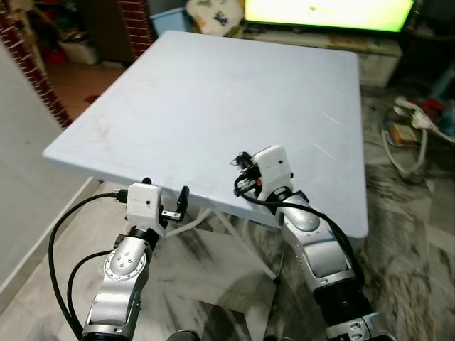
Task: Hang keys on a hook
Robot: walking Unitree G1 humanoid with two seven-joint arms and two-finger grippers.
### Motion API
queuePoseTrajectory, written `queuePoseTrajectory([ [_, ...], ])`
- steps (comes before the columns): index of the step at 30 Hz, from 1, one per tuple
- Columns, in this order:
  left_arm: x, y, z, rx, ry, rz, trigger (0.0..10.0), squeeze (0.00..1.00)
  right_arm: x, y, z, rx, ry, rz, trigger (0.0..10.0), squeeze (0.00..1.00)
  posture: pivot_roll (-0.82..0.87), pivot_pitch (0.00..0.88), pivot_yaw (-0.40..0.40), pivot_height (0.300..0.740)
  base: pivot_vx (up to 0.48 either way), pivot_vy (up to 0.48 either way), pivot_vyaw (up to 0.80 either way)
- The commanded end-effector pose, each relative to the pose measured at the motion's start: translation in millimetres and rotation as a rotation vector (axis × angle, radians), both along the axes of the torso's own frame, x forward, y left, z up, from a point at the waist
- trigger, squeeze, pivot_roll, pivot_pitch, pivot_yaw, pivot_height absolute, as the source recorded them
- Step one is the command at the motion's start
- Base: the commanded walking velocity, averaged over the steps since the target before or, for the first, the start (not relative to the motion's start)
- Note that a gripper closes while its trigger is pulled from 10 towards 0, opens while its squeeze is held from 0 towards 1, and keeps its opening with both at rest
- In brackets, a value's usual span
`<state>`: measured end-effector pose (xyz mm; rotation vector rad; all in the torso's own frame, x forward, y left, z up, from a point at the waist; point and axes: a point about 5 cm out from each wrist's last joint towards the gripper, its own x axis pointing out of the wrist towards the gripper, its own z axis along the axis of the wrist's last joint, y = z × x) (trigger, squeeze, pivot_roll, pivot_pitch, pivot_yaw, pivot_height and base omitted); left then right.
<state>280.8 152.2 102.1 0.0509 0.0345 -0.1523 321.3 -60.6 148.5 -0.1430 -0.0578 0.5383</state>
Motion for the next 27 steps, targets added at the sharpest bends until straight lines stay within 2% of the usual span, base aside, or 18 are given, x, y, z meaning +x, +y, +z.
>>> queuePoseTrajectory([
  [1,-1.4,1.6,-2.9,0.009,0.007,0.011,10.0,0.00,-3.4,0.7,4.0,0.007,-0.014,0.018,10.0,0.00,0.02,0.076,0.045,0.740,0.000,0.000,0.80],
  [8,0.6,4.6,-2.6,0.037,-0.006,0.062,10.0,0.00,-8.3,-0.4,6.4,0.014,-0.024,0.037,10.0,0.00,0.01,0.078,0.048,0.740,0.000,0.000,0.80],
  [27,2.8,0.8,-2.1,0.016,0.003,0.040,10.0,0.00,-10.8,-3.8,3.7,0.001,-0.014,0.027,10.0,0.00,0.01,0.080,0.052,0.740,0.000,0.000,0.80],
])
